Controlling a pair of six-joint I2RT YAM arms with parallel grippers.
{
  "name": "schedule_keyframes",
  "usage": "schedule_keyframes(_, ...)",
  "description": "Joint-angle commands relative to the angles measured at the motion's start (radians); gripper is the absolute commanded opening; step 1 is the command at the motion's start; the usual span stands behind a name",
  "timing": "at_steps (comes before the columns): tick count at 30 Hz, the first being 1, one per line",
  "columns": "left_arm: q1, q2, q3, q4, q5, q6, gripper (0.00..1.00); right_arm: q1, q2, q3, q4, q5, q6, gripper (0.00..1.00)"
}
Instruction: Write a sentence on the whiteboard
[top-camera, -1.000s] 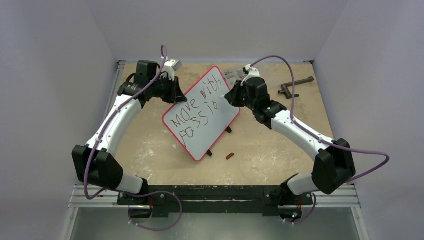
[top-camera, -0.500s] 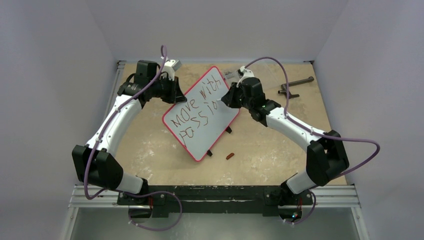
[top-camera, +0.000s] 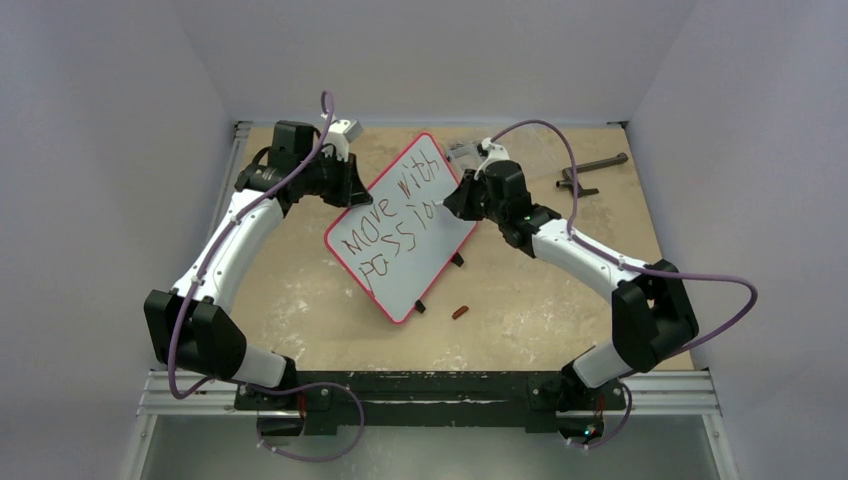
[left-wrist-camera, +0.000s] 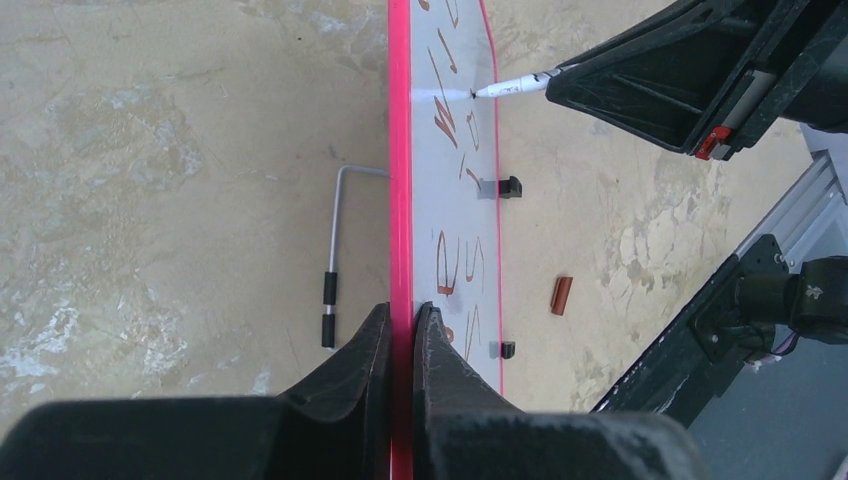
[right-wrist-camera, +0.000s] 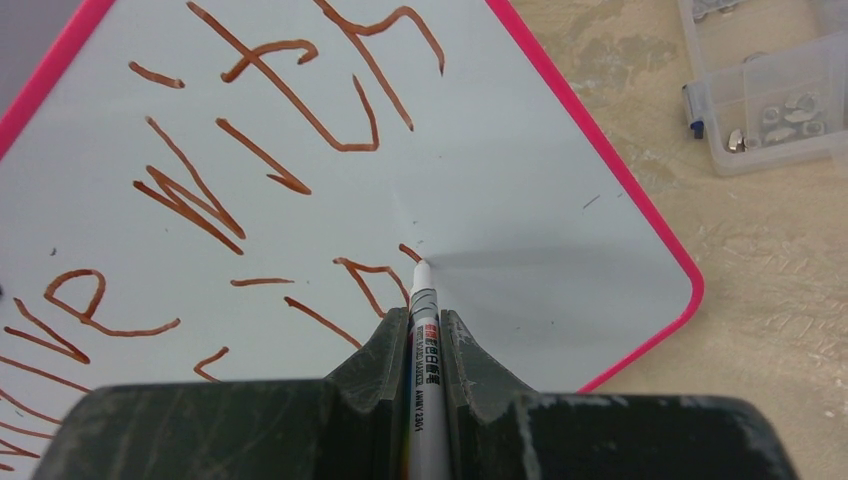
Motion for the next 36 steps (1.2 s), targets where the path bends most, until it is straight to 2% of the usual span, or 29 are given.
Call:
schedule_keyframes(1, -0.007, -0.015, 0.014, 0.001, -0.056, 0.066, 0.00, 0.002, -0.013, -0.044, 0.020, -0.021, 0.001, 0.00)
schedule_keyframes(13, -0.007, -0.016, 0.014, 0.001, -0.056, 0.066, 0.00, 0.002, -0.017, -0.053, 0.024, -0.029, 0.005, 0.00)
schedule_keyframes(36, -0.007, -0.014, 0.017, 0.000, -0.056, 0.066, 0.00, -0.006, 0.039, 0.102, -0.031, 0.019, 0.004, 0.00)
